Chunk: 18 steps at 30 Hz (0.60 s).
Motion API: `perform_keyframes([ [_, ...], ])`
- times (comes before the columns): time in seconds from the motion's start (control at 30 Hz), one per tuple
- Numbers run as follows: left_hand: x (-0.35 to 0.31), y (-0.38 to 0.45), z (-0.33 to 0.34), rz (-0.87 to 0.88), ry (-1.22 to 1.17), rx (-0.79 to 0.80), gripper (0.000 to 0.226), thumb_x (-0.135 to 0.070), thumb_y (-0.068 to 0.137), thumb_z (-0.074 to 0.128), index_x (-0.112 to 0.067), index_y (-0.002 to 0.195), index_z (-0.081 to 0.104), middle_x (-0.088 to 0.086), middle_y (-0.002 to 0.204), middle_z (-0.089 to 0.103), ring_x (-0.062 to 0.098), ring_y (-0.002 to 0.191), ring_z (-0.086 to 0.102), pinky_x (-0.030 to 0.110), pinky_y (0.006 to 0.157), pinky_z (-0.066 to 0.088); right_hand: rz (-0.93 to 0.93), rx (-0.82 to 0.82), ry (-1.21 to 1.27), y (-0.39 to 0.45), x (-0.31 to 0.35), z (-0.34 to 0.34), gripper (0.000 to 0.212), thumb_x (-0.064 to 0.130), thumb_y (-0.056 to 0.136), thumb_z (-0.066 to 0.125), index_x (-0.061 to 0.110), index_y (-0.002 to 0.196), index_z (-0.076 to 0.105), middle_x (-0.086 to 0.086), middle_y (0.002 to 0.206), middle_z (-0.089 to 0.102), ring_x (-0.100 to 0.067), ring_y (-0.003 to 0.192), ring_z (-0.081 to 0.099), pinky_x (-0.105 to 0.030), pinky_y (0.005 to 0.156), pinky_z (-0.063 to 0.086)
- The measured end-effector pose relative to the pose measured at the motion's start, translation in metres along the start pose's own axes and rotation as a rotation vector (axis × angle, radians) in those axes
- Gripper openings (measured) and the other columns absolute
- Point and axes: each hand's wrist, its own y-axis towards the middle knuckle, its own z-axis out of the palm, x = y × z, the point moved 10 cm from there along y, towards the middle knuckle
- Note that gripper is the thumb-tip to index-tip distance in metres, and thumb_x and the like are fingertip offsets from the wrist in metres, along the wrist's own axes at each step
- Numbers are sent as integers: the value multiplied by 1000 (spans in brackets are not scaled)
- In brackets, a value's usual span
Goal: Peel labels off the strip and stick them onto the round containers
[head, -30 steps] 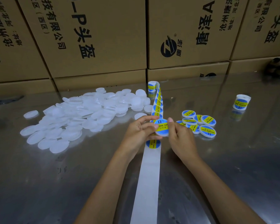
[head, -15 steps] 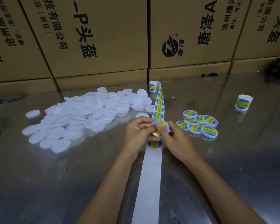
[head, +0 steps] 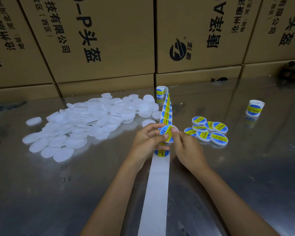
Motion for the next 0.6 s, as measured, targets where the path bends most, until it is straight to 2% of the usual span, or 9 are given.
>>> perform_keyframes([
  [0.07,0,2,4,18,16,13,34,4,90,67,-10,122,65,11,108,74,22,83,75,30,65,61,18,-23,30,1,-2,-4,51,51,101,35,25,58,38,5,53,49,-16,59,51,-32,55,33],
  [0.13,1,4,0,30,19,-24,38,3,91,66,-18,123,65,7,108,75,19,85,74,31,68,61,104,-71,108,5,-12,-12,53,50,102,36,19,59,40,5,52,45,-11,56,43,-31,54,32],
  [0.2,3,6,-12,39,55,-102,38,2,92,63,-20,123,65,6,107,76,14,84,73,30,69,61,264,-150,281,10,-33,-23,55,49,103,37,11,63,40,4,56,41,-14,56,37,-31,55,31],
  [0.27,3,8,-25,66,164,-181,33,-1,94,61,-16,123,66,6,106,75,12,87,71,29,73,61,469,-204,537,8,-57,-28,50,47,103,39,13,66,39,0,57,37,-15,53,32,-29,50,28],
  [0.33,2,9,-36,109,307,-261,27,-2,95,61,-13,118,68,5,108,74,13,95,69,28,83,58,604,-213,735,3,-72,-25,40,42,103,42,17,72,44,1,56,37,-12,46,30,-23,42,28],
  [0.4,0,8,-45,138,464,-349,24,-4,95,60,-14,113,71,1,107,73,14,99,67,21,86,53,650,-191,803,0,-75,-22,25,32,103,45,16,85,53,1,57,39,-10,44,30,-18,36,27],
  [0.47,-1,5,-53,141,605,-419,26,-4,94,57,-15,113,72,-1,106,73,13,99,66,15,79,48,660,-167,816,0,-74,-20,14,22,101,47,14,96,58,0,59,41,-12,46,31,-18,35,27],
  [0.53,-1,4,-57,140,718,-439,35,-2,92,52,-15,119,70,1,111,72,17,105,65,22,84,49,651,-153,800,1,-72,-18,15,20,100,47,13,93,59,0,58,42,-12,46,31,-20,36,26],
  [0.6,-3,6,-54,169,847,-414,41,-1,92,50,-14,127,66,5,123,67,21,116,60,31,97,49,621,-141,755,2,-69,-16,19,18,99,46,14,85,59,-1,58,44,-13,47,32,-23,40,26],
])
